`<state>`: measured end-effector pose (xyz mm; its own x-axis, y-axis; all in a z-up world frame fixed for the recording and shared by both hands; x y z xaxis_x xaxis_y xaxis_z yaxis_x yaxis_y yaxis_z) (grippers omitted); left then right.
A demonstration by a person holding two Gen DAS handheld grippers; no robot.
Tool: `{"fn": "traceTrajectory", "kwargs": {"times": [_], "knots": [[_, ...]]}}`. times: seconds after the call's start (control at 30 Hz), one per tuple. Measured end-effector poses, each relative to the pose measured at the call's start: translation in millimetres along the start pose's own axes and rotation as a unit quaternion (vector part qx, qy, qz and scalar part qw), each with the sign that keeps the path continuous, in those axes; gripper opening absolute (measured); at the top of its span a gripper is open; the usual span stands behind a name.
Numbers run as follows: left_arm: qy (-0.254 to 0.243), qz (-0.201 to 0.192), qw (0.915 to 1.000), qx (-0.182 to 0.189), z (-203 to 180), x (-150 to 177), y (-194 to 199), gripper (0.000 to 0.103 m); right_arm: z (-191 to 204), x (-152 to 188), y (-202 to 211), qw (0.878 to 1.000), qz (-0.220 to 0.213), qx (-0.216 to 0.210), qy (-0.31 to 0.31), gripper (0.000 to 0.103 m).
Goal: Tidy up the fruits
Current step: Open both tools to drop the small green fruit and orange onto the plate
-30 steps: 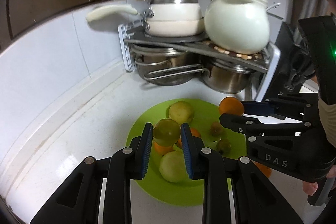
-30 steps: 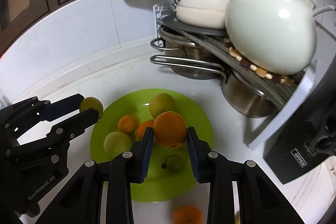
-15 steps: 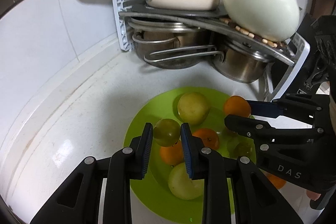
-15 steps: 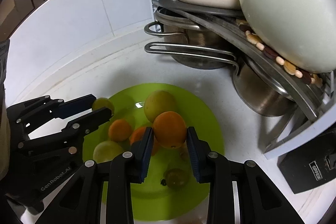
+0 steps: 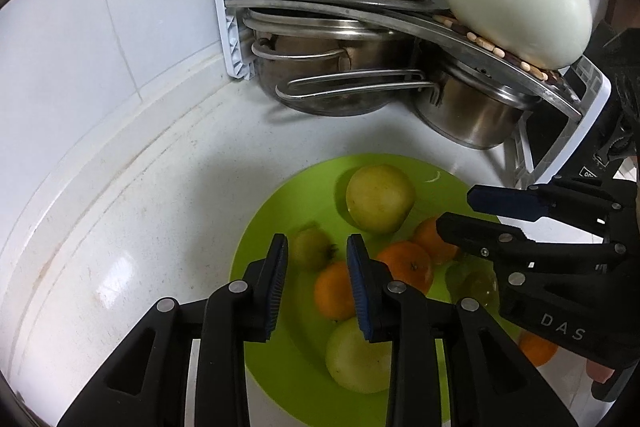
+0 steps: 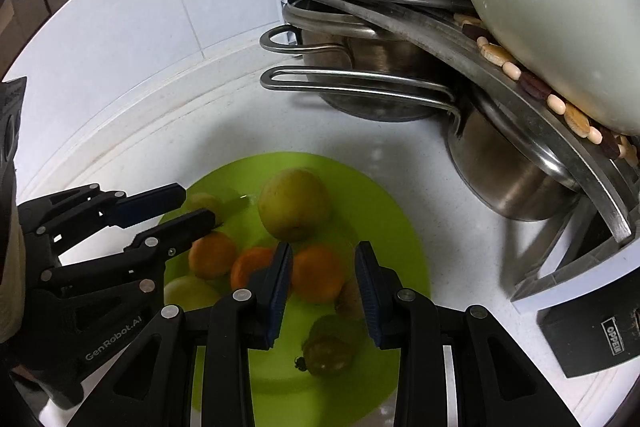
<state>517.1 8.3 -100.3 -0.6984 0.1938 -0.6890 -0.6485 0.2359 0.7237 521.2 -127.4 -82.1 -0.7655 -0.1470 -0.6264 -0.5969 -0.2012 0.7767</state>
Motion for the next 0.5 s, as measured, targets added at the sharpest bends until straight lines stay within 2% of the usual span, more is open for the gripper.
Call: {"fn": "traceTrajectory", "kwargs": {"times": [0.07, 0.1, 0.2, 0.5], "knots": [[-0.004, -0.005, 1.0000, -0.005, -2, 0, 5, 0.041, 1, 2, 6, 1.000, -0.006, 0.001, 0.003, 0.034], [-0.004, -0.007, 1.0000, -0.005, -2, 0, 6, 0.042, 2, 2, 8, 1.000, -0.008, 0.001, 0.004, 0.034], [-0.008, -0.013, 0.9999, -0.005, -6, 1, 16, 0.042, 5, 4, 19, 1.000, -0.018, -0.002, 0.008, 0.034], [-0.012, -0.065, 0.9974, -0.031, -16, 4, 73, 0.042, 11, 18, 70, 0.998, -0.067, -0.002, 0.018, 0.034]]}}
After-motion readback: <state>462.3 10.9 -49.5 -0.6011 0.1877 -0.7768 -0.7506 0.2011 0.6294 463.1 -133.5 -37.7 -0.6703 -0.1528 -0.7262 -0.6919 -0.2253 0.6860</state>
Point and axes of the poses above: each gripper's, at about its wrist camera, not at the fingertips, and y roughly against the way its jaws point, z to its left, x to its underside, the point moved 3 cm from there along -y, roughly the way its jaws point, and after that the axes turned 6 degrees about -z, right-handed, at the moved point
